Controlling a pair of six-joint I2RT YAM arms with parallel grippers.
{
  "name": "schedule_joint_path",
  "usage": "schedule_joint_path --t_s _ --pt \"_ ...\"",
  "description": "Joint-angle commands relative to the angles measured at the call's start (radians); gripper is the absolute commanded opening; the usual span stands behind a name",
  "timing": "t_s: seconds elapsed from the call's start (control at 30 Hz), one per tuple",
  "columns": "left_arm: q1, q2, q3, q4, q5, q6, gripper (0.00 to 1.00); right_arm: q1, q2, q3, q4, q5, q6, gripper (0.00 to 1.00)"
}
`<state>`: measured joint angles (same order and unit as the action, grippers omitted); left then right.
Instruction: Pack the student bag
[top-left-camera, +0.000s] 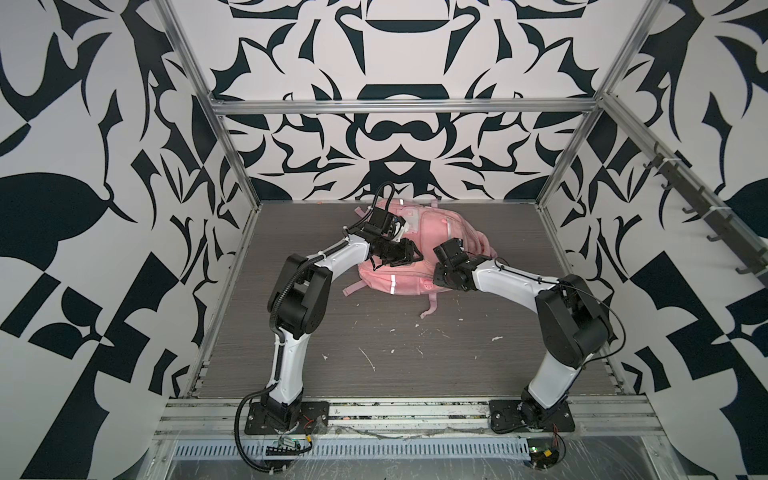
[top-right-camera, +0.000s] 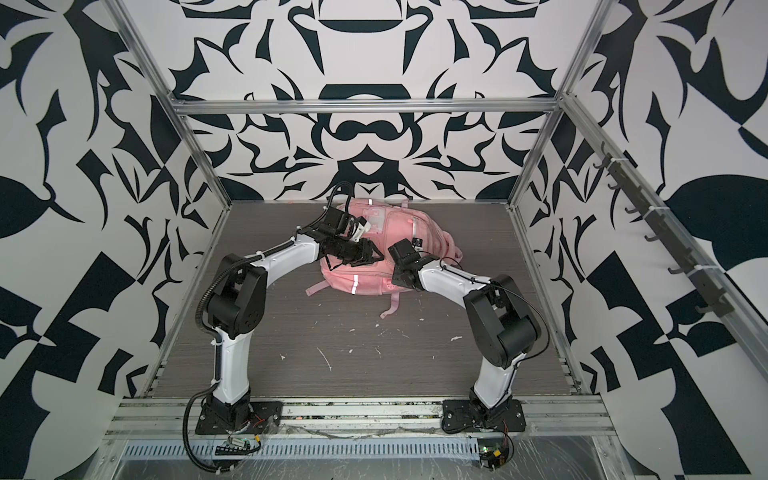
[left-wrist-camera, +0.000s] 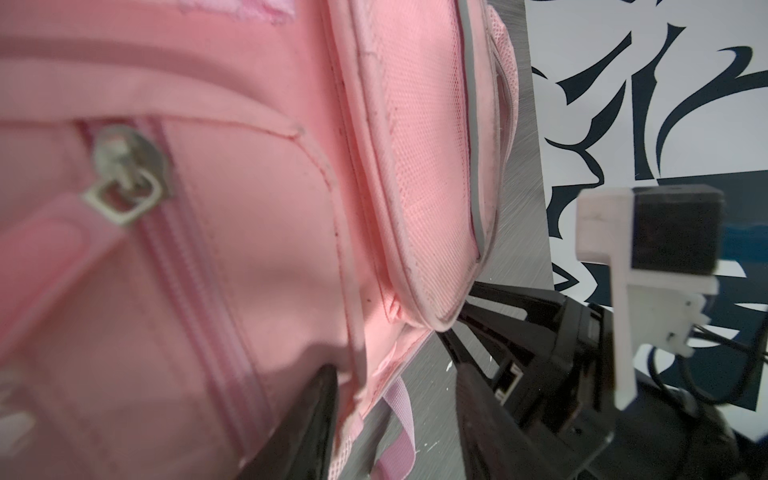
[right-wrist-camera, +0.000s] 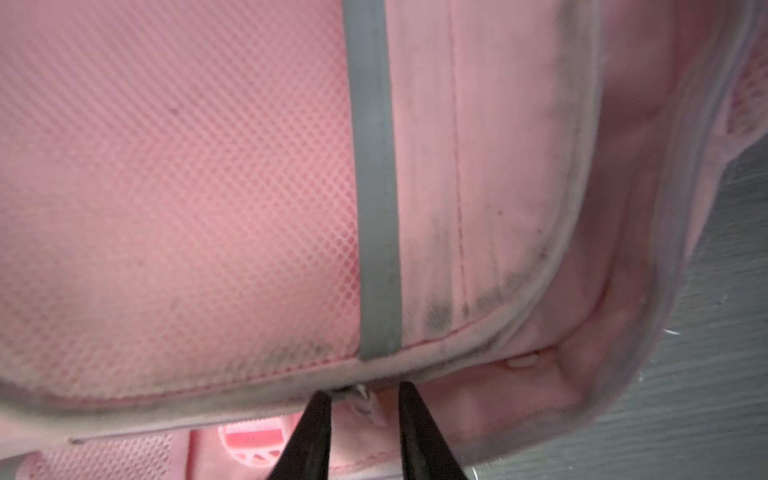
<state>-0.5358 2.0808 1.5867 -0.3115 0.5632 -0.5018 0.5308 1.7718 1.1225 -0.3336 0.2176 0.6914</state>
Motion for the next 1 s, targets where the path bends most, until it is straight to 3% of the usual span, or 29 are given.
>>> schedule_joint_path --t_s 0.0,0.33,0.73,0.97 --pt "0.007 0.013 -0.025 -0.083 -0.036 -0.004 0.5 -0.005 0.002 0.033 -0.001 -0.015 -0.028 0.24" --pt "0.014 0.016 -0.024 -0.082 -0.04 -0.006 0.5 -0.004 -0.061 0.016 -0.037 -0.055 -0.05 0.02" --pt "0.0 -0.041 -0.013 -0.088 -0.046 0.009 0.52 0.026 -0.104 0.046 -0.092 -0.129 -0.086 0.0" --pt "-0.026 -0.044 -0.022 -0.102 -0.058 0.009 0.54 0.101 -0.068 0.118 -0.14 -0.153 -0.13 0.0"
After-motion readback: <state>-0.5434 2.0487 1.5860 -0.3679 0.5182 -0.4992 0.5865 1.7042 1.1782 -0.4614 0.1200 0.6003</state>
